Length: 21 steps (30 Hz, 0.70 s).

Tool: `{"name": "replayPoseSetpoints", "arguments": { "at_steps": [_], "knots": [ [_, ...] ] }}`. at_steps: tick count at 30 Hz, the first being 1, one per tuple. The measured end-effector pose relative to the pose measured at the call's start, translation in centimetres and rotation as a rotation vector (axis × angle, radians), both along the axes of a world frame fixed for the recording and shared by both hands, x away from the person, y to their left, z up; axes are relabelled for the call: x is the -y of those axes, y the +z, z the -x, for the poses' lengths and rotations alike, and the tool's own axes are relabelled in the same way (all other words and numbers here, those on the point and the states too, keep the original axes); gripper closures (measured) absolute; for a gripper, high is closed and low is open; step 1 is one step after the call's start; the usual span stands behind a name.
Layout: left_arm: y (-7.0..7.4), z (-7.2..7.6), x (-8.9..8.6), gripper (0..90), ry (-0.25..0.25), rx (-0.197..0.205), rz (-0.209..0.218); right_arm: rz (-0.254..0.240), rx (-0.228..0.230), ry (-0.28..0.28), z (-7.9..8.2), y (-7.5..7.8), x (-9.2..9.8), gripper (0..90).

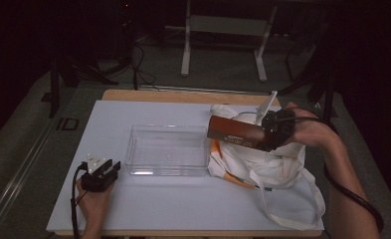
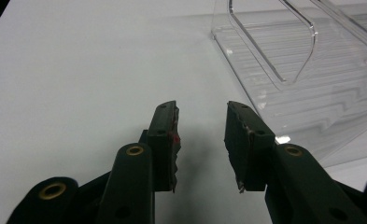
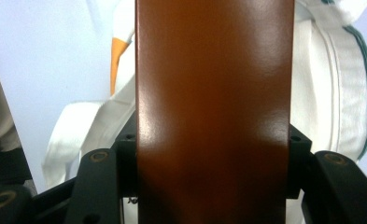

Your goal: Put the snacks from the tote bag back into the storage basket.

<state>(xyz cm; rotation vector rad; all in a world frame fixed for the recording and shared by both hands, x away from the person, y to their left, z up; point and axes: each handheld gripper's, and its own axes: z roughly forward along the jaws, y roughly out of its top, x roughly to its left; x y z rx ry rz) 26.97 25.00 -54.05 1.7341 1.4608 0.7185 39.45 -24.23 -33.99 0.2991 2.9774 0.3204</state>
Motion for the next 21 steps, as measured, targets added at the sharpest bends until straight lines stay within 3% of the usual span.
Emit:
{"name": "replayPoseSetpoints", "arguments": {
  "at_steps": [21],
  "knots": [
    [0.0,0.0,0.0,64.6,-0.002,0.001,0.004,-0.009,-0.010,0.052,-0.3,-0.1,-3.0,43.4]
  ]
}}
